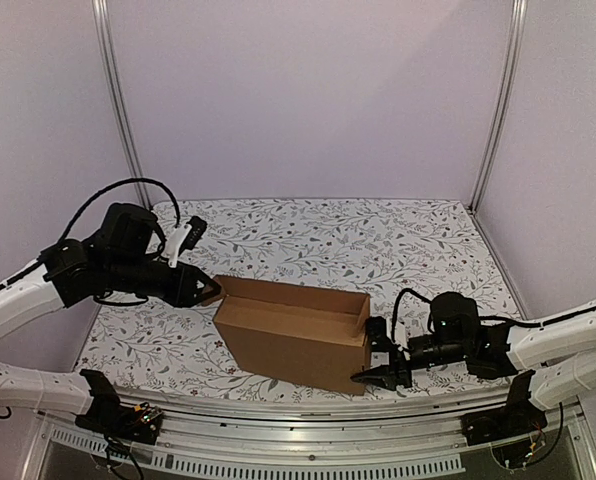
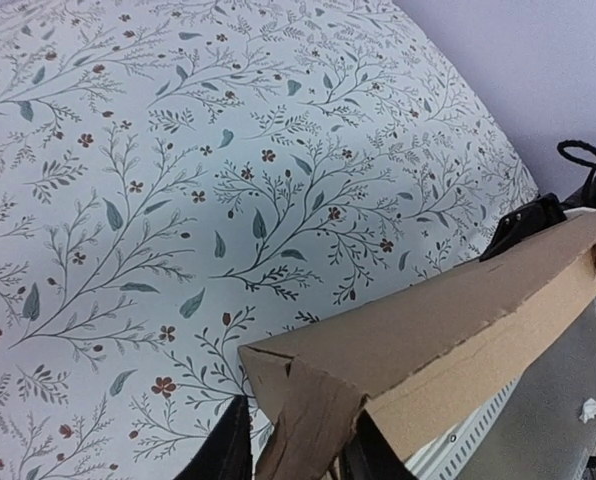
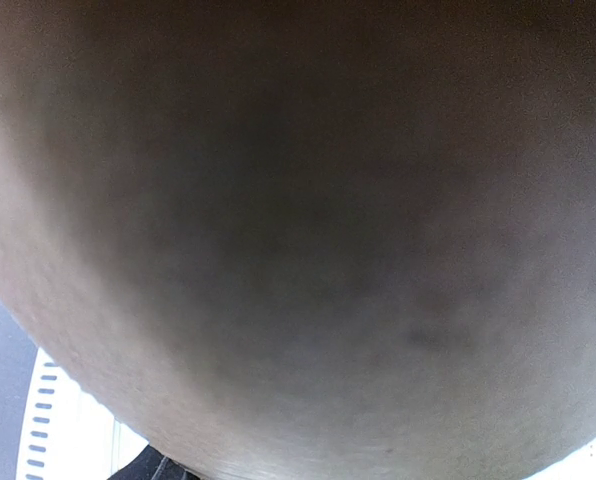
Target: Fold the paper box
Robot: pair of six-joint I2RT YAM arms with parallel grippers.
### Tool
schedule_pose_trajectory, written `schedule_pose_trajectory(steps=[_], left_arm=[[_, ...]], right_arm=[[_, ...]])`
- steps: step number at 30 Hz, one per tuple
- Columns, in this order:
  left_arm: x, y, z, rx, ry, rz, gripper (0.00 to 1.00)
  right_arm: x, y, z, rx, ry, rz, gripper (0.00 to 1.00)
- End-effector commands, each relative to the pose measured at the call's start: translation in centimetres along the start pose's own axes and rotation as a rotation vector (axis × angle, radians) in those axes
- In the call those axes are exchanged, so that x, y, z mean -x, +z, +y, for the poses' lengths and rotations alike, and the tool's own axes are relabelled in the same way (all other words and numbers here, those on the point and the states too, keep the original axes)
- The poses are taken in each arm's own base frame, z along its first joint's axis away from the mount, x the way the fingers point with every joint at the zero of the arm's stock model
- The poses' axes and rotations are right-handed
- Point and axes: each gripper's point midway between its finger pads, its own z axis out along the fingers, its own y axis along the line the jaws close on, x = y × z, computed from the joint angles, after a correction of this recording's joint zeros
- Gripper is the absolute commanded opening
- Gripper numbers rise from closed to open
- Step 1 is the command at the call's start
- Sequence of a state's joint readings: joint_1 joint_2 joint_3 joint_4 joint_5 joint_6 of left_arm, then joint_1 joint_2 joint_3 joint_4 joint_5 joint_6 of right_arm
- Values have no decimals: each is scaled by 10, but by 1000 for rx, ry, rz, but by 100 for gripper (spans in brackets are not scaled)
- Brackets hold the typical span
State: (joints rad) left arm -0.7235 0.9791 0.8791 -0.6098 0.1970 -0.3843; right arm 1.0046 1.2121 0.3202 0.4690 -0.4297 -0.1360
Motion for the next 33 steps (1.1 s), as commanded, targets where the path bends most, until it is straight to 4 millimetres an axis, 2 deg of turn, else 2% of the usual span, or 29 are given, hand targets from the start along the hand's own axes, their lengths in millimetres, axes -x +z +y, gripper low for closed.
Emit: schedule_pose_trajectory(steps=[1, 7, 9, 16, 25, 33], left_arm=[[11, -5, -9, -4, 27, -19, 22], [10, -1, -14, -5, 30, 6, 4], [9, 2, -15, 2, 16, 16, 0], [6, 3, -11, 69, -42, 46, 0], [6, 3, -23, 10, -169, 29, 0], [-7, 8, -25, -19, -217, 33, 0]], right_arm=[[-12, 0, -1, -3, 31, 23, 24], [-14, 3, -2, -3, 38, 24, 24], [-14, 4, -3, -3, 38, 21, 24], [-14, 7, -4, -3, 45, 14, 24], [-15, 10, -4, 1, 52, 13, 24], [-15, 10, -3, 9, 57, 7, 24]])
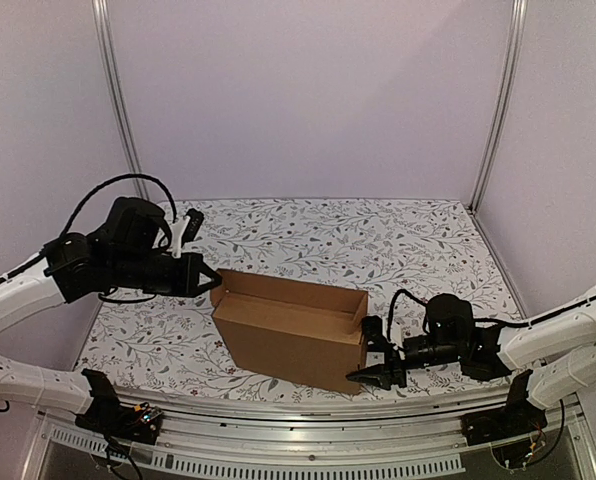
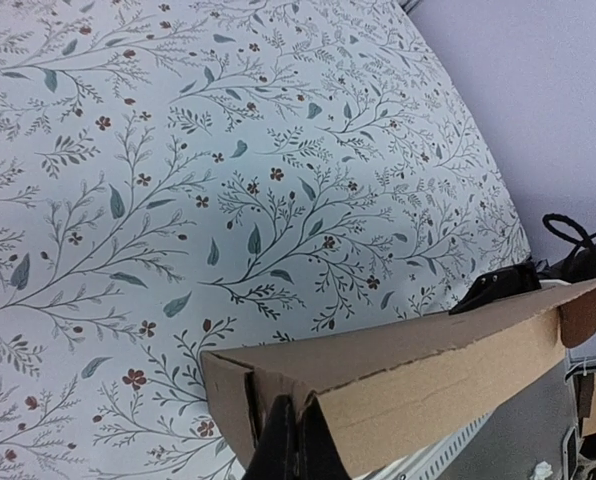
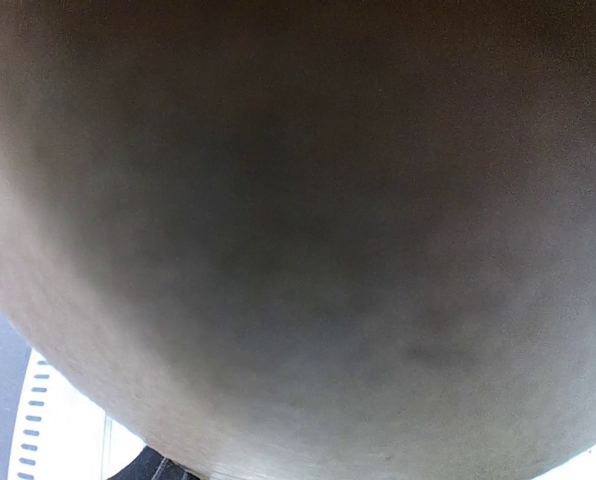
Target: Fold the paper box
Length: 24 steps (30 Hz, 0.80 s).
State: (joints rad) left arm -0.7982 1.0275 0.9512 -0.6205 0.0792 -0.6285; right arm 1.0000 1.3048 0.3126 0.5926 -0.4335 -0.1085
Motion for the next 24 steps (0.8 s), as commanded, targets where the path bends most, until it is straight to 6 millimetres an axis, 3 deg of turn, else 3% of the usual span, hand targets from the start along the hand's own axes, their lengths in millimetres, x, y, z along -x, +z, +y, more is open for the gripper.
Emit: schedule_pose_trajectory(steps=[1, 7, 24], left_arm=[[-28, 6, -10, -62, -20, 72, 0], [-39, 9, 4, -23, 17, 65, 0], [-63, 11, 18, 17, 107, 49, 0]], right_arm=[[-11, 0, 1, 10, 38, 27, 24], [-9, -1, 2, 13, 39, 20, 24], [-6, -2, 6, 5, 42, 9, 24]])
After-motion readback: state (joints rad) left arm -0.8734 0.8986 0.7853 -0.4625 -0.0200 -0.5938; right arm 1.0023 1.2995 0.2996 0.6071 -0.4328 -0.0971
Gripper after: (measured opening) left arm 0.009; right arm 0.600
